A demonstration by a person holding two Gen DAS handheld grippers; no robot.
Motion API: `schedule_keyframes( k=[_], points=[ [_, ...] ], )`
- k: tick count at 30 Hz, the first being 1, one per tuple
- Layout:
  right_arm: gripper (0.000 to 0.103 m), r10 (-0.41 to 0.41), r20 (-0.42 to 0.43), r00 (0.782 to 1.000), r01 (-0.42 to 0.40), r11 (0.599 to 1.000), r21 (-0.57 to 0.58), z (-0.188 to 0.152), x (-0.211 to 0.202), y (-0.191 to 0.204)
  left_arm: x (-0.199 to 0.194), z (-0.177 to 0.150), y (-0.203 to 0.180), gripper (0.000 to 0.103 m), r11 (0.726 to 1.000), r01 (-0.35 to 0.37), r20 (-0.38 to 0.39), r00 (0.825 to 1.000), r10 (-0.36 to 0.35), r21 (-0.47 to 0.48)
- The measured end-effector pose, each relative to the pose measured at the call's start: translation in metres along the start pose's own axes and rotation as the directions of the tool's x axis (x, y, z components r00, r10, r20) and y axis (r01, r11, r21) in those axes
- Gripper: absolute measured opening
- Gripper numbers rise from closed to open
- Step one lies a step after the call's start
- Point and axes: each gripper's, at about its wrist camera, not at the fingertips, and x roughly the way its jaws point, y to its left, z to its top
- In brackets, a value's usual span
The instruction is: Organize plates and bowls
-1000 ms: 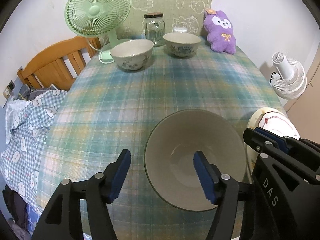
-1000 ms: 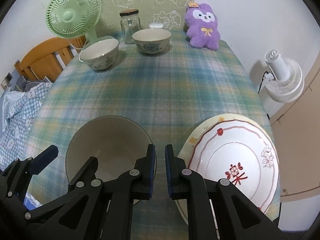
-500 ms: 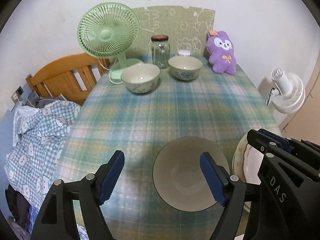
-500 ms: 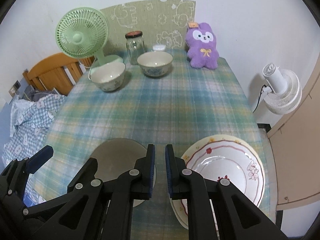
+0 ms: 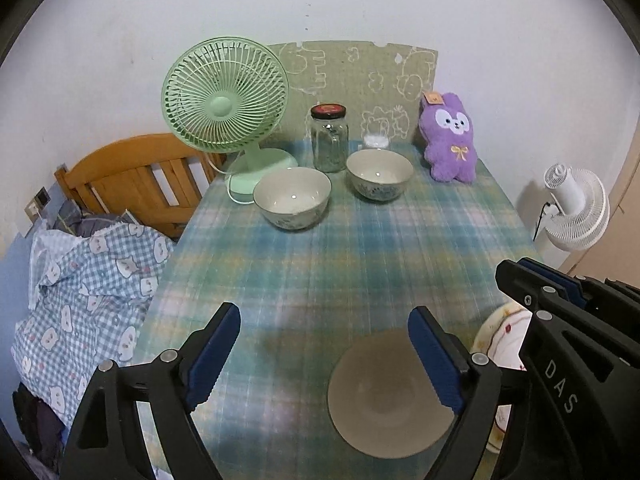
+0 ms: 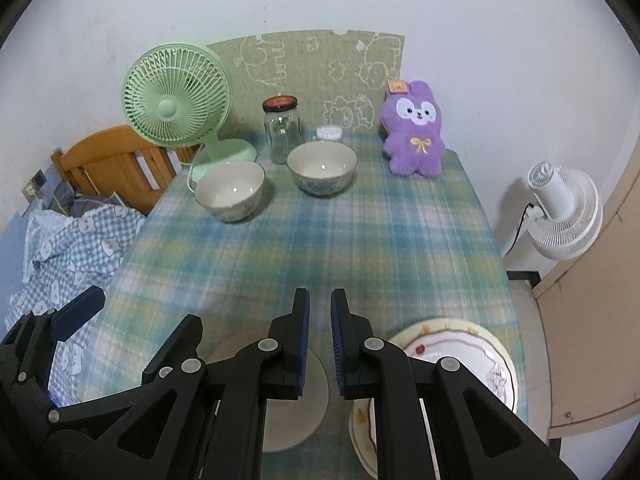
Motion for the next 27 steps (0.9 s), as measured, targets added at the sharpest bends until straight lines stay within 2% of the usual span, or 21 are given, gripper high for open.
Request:
schedule_keyframes(
  k=[13, 14, 15, 16, 17, 18, 27],
  points=[
    [0.015, -0.011, -0.001, 1.000, 0.011, 1.000, 0.019, 0.038, 0.015, 0.029, 0.015, 0.037, 0.031, 0.088, 0.999, 0.031, 0.010, 0.999, -0.031, 0.018],
    [0.022, -0.015, 0.001, 1.000, 0.015, 1.000, 0.019, 0.040, 0.016, 0.032, 0.016, 0.040, 0.033, 0.088, 0.999, 0.031, 0.012, 0.999, -0.032, 0.019],
    [0.040, -0.018, 0.007, 1.000, 0.018, 1.000, 0.019, 0.043, 0.017, 0.034, 0.017, 0.043, 0.036, 0.088, 0.999, 0.034, 0.015, 0.999, -0.034, 0.021],
    [0.047, -0.023, 0.018, 1.000, 0.023, 0.999, 0.026, 0.047, 0.018, 0.036, 0.018, 0.046, 0.039, 0.089, 0.999, 0.031, 0.020, 0.999, -0.031, 0.022],
    [0.064, -0.028, 0.033, 0.999, 0.027, 0.999, 0.034, 0.051, 0.017, 0.037, 0.019, 0.050, 0.043, 0.091, 0.999, 0.031, 0.027, 0.999, -0.032, 0.019],
    [0.073, -0.018, 0.050, 0.999, 0.016, 0.999, 0.039, 0.053, 0.016, 0.038, 0.021, 0.055, 0.047, 0.092, 0.999, 0.039, 0.034, 0.999, -0.040, 0.012],
    [0.079, -0.035, 0.090, 0.995, 0.031, 0.998, 0.050, 0.085, 0.028, 0.061, 0.036, 0.083, 0.071, 0.093, 0.997, 0.072, 0.065, 0.995, -0.073, 0.024]
  ],
)
